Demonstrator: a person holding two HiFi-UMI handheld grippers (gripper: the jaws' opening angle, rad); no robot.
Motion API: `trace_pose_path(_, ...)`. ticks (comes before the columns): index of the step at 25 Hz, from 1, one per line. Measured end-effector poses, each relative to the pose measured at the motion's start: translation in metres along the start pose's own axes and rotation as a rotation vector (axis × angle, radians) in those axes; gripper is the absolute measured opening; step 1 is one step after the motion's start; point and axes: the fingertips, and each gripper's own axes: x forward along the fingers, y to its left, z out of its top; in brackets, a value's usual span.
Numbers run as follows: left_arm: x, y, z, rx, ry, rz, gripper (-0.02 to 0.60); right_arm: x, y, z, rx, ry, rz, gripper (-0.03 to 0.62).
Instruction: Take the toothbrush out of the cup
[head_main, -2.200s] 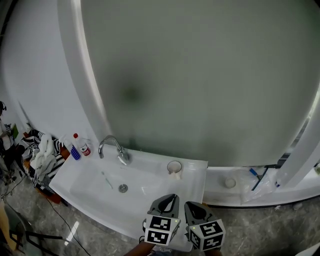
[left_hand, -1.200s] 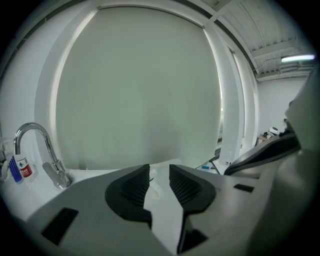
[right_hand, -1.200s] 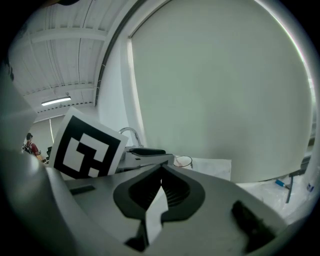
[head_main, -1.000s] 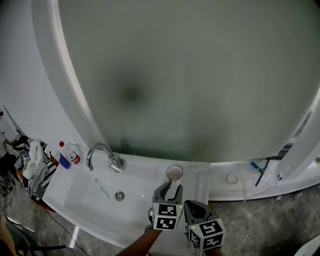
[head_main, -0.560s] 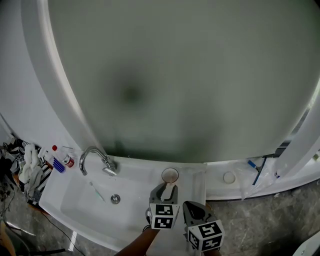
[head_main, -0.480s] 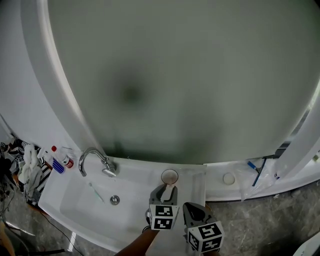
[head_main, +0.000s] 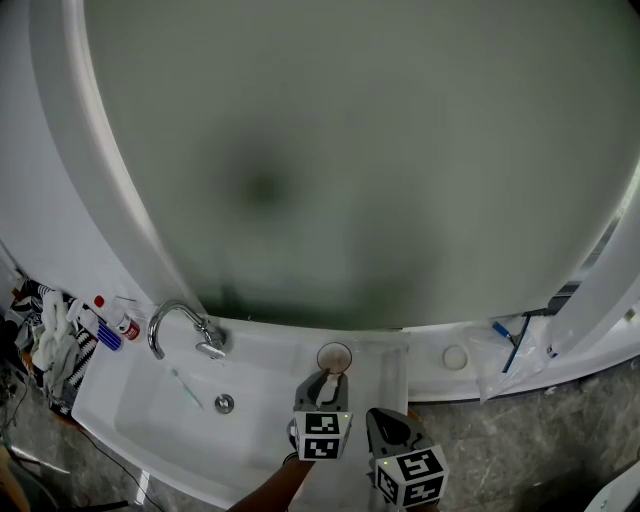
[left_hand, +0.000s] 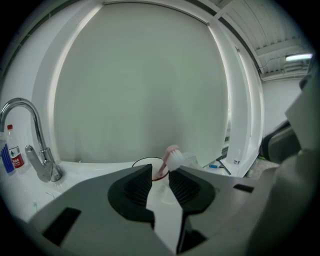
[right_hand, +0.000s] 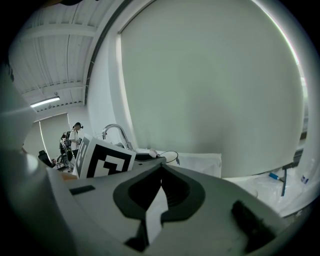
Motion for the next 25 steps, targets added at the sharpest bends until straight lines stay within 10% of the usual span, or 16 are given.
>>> trace_pose_path(25,-0.004,0.013,0.011,-0.004,-0.040,0.022,0.043,0.004,-0.001,-0.005,0.002,-0.004,0.004,0.011)
